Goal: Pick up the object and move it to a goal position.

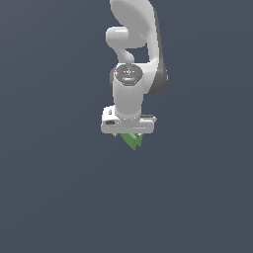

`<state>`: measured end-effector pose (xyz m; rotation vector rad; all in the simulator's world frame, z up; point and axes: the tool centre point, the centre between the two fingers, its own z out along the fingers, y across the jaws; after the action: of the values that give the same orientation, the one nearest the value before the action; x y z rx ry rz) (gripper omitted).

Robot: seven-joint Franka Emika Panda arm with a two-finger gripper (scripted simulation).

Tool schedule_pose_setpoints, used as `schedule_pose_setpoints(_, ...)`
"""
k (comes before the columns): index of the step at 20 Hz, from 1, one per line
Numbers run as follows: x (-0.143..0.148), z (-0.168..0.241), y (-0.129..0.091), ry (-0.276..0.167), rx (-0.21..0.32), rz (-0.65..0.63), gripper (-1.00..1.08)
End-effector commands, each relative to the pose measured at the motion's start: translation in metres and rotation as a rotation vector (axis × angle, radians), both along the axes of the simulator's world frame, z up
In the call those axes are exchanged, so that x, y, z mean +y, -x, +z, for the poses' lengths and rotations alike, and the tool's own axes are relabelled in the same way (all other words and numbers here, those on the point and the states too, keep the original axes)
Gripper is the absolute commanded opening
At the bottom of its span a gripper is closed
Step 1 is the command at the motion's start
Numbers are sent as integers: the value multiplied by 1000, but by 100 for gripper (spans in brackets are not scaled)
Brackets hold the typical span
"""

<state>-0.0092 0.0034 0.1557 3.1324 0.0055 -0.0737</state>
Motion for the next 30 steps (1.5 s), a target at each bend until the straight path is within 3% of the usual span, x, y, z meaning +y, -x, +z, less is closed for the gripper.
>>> schedule_pose_setpoints(1, 0, 0, 0, 0, 0, 0, 100)
schedule_pose_setpoints(10, -34, -2, -2, -3, -11, -66, 100)
schedule_pose_setpoints(16, -32, -2, -1, -4, -11, -53, 100)
schedule_pose_setpoints(30, -14, -4, 20, -15, -22, 183, 100)
